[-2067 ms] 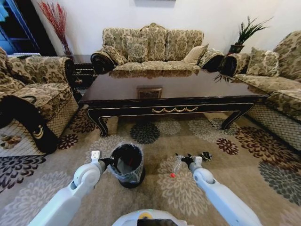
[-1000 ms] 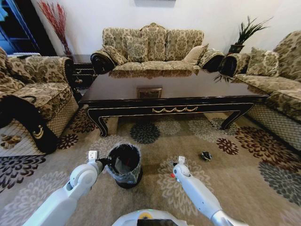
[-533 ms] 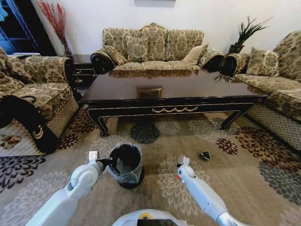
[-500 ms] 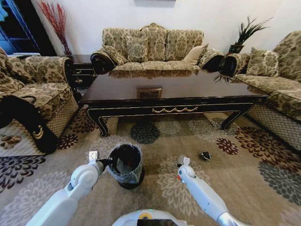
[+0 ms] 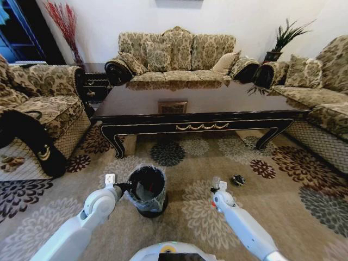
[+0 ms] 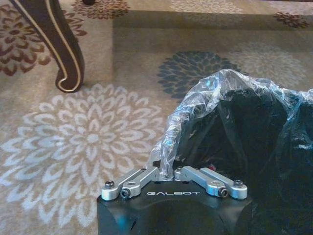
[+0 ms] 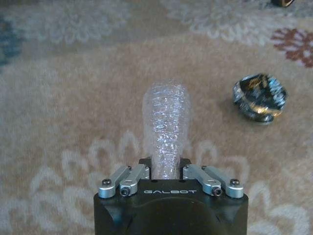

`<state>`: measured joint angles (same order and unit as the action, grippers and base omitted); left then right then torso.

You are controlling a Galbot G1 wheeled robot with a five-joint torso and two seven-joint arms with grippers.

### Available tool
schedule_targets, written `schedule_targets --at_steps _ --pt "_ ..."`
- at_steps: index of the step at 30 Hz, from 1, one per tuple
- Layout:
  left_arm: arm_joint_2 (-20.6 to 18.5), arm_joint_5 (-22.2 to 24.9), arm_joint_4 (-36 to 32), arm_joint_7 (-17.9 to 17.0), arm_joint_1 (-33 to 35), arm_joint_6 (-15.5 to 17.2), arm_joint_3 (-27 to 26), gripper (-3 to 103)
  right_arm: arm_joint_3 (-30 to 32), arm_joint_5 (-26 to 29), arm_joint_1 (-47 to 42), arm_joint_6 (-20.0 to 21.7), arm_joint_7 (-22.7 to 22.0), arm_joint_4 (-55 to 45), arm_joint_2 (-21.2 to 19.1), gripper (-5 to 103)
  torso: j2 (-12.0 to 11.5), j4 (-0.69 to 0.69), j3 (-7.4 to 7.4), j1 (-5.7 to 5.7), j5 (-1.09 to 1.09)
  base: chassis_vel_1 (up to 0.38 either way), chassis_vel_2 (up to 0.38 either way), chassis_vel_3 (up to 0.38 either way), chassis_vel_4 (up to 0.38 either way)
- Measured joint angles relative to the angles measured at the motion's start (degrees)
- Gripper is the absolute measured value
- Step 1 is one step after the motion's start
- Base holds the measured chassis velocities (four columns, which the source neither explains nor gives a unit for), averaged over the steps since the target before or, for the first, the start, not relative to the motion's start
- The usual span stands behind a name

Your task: Move to the front of the table and pick up the trash from the floor, then place it into the trash bin.

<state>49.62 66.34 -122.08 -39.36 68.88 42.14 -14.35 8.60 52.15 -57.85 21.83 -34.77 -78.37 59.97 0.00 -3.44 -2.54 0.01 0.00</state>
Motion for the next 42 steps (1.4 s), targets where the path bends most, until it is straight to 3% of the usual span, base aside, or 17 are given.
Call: schedule_targets --at_steps 6,10,12,17,19,20,22,26,29,35,42 --pt "0.0 0.5 1.1 0.1 -2.5 0.0 1.9 3 2.6 -0.9 -3.3 -2.4 3.0 -5.6 -2.6 25 0.0 -0.01 0.0 0.0 0.0 0.0 0.0 0.0 0.0" --pt "-1.1 0.9 2.4 0.3 -5.9 0.0 4.7 3 5.5 -8.0 -8.6 -7.9 9.6 -11.8 -4.7 25 0.0 0.0 0.0 0.0 -0.01 0.0 0.0 0.0 0.0" --pt "-1.4 1.1 2.5 0.5 -6.5 0.0 5.4 3 6.1 -8.7 -9.8 -8.7 10.7 -13.1 -5.0 25 0.0 0.0 0.0 0.0 0.0 0.0 0.0 0.0 0.0" --pt "-2.2 4.6 3.6 1.8 -10.9 0.0 9.5 3 10.1 -12.1 -16.8 -15.7 18.9 -21.1 -6.3 25 0.0 -0.02 0.0 0.0 0.02 0.0 0.0 0.0 0.0" --pt "-2.2 4.8 3.7 2.0 -11.2 0.0 9.9 3 10.3 -12.0 -17.1 -16.6 19.7 -21.7 -6.4 25 0.0 -0.01 0.0 0.0 0.02 0.0 0.0 0.0 0.0" --pt "-2.1 5.2 4.3 3.1 -12.5 0.0 11.7 3 11.1 -11.8 -18.1 -20.4 23.0 -23.8 -6.8 25 0.0 0.0 0.0 0.0 -0.01 0.0 0.0 0.0 0.0" --pt "-1.8 5.2 4.5 3.4 -13.6 0.0 13.2 3 11.3 -10.2 -18.7 -23.7 25.7 -26.1 -7.1 25 0.0 -0.01 0.0 0.0 0.0 0.0 0.0 0.0 0.0" --pt "-1.1 5.5 4.3 3.2 -14.6 0.0 14.7 3 11.2 -7.9 -18.8 -25.8 27.9 -28.5 -7.5 25 0.0 0.01 0.0 0.0 0.0 0.0 0.0 0.0 0.0" --pt "-0.7 5.5 3.9 3.2 -15.1 0.0 15.7 3 10.2 -8.0 -18.8 -28.4 32.5 -30.5 -8.7 25 0.0 -0.01 0.0 0.0 0.0 0.0 0.0 0.0 0.0" --pt "-1.4 5.9 4.7 3.4 -15.8 0.0 16.5 3 9.7 -8.0 -19.3 -30.2 36.0 -33.7 -9.9 25 0.0 0.01 0.0 0.0 0.0 0.0 0.0 0.0 0.0" --pt "-0.8 6.1 7.6 3.4 -21.1 0.0 21.6 3 10.5 -6.3 -20.9 -31.0 39.4 -38.3 -10.6 25 0.0 -0.01 0.0 0.0 0.0 0.0 0.0 0.0 0.0"
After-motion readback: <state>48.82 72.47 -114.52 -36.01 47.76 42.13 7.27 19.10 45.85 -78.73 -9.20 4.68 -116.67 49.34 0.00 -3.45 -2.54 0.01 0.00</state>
